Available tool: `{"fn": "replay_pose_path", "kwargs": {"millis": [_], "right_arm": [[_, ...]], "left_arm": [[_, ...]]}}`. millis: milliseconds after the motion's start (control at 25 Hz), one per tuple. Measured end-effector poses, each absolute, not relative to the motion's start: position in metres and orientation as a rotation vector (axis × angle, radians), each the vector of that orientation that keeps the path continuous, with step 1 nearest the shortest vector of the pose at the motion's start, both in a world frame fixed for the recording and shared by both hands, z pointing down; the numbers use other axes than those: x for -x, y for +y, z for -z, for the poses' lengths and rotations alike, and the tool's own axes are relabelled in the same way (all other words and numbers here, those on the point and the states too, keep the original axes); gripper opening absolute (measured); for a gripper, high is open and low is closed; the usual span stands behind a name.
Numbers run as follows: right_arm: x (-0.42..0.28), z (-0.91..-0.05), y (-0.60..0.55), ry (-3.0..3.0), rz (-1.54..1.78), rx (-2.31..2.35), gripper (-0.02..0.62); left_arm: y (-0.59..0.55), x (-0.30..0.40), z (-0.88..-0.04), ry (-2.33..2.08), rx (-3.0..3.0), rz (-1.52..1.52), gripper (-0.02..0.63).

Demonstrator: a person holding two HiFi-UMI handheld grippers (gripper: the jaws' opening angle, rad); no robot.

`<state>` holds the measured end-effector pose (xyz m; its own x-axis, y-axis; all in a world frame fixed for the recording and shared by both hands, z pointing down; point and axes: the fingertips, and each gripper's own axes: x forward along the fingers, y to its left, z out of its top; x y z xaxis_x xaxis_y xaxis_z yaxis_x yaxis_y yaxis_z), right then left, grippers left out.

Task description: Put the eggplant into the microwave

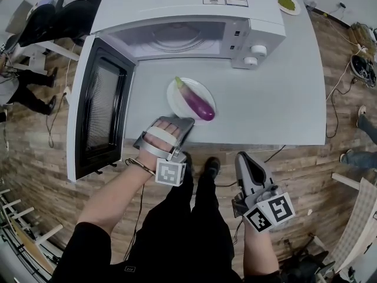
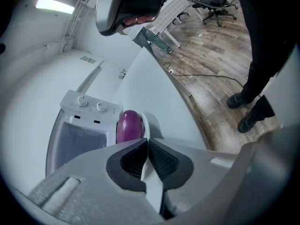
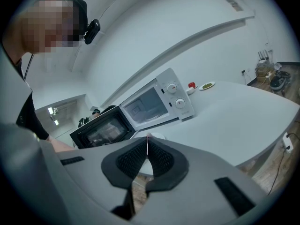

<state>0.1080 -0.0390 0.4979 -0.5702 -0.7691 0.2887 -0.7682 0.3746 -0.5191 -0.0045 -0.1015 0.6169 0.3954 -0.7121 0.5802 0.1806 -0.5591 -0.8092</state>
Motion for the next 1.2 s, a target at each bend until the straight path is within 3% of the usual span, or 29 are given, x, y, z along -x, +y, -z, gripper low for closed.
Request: {"fn": "replay_pose_path", "kwargs": {"millis": [1200], "right_arm": [[-0.102,-0.502,-0.043,2.632,0.999,1.429,0.017]], "left_arm": [[-0.097,0.013,-0.610,0.544,1.665,1.187,0.015]]}}
